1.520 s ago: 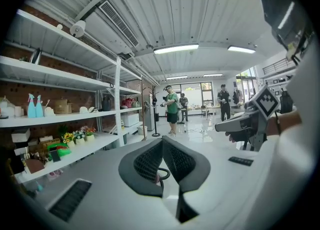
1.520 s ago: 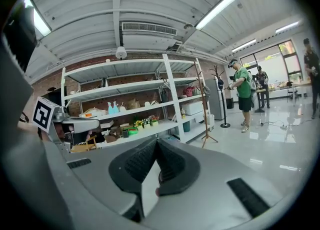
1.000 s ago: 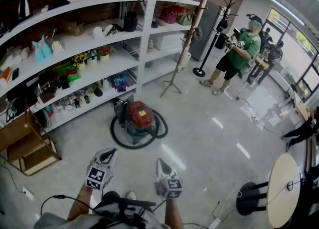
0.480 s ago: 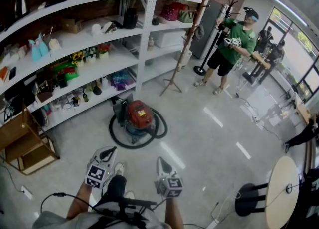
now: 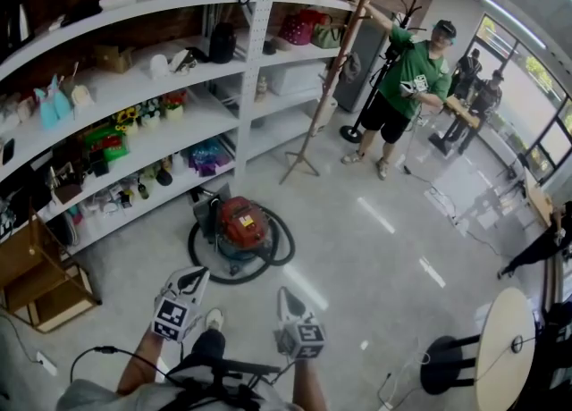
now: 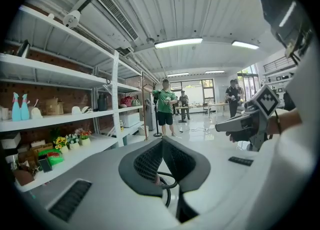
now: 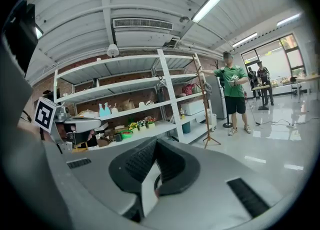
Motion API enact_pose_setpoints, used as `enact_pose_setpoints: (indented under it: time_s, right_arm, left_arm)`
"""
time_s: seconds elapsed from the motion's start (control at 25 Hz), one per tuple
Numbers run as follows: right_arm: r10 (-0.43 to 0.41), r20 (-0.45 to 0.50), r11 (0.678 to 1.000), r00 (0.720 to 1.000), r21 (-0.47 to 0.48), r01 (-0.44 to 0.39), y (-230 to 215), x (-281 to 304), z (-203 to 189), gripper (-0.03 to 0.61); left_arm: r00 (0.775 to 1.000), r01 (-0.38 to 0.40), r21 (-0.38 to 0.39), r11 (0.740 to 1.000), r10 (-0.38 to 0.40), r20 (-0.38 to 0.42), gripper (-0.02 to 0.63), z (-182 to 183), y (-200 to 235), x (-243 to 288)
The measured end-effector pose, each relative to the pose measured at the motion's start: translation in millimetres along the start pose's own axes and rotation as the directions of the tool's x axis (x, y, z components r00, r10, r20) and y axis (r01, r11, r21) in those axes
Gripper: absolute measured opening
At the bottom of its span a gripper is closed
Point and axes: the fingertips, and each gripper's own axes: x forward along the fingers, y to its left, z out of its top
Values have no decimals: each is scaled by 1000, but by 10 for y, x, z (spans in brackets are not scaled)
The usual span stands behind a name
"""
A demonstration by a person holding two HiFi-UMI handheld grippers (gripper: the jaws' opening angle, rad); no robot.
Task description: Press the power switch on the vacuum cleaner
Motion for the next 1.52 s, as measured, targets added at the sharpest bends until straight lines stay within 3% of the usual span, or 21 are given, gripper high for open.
enact_pose_setpoints:
  time_s: [0.84, 1.52]
  right_arm:
    - [-42, -27, 999, 999, 5, 42, -180, 1263, 474, 12]
    - [-63, -78, 998, 995, -7, 63, -77, 2100, 610, 12]
  left_arm:
    - [999, 36, -17, 999, -36, -3, 6, 243, 1076, 1064]
    - [999, 39, 2, 999, -39, -18, 6, 95, 1871, 1535]
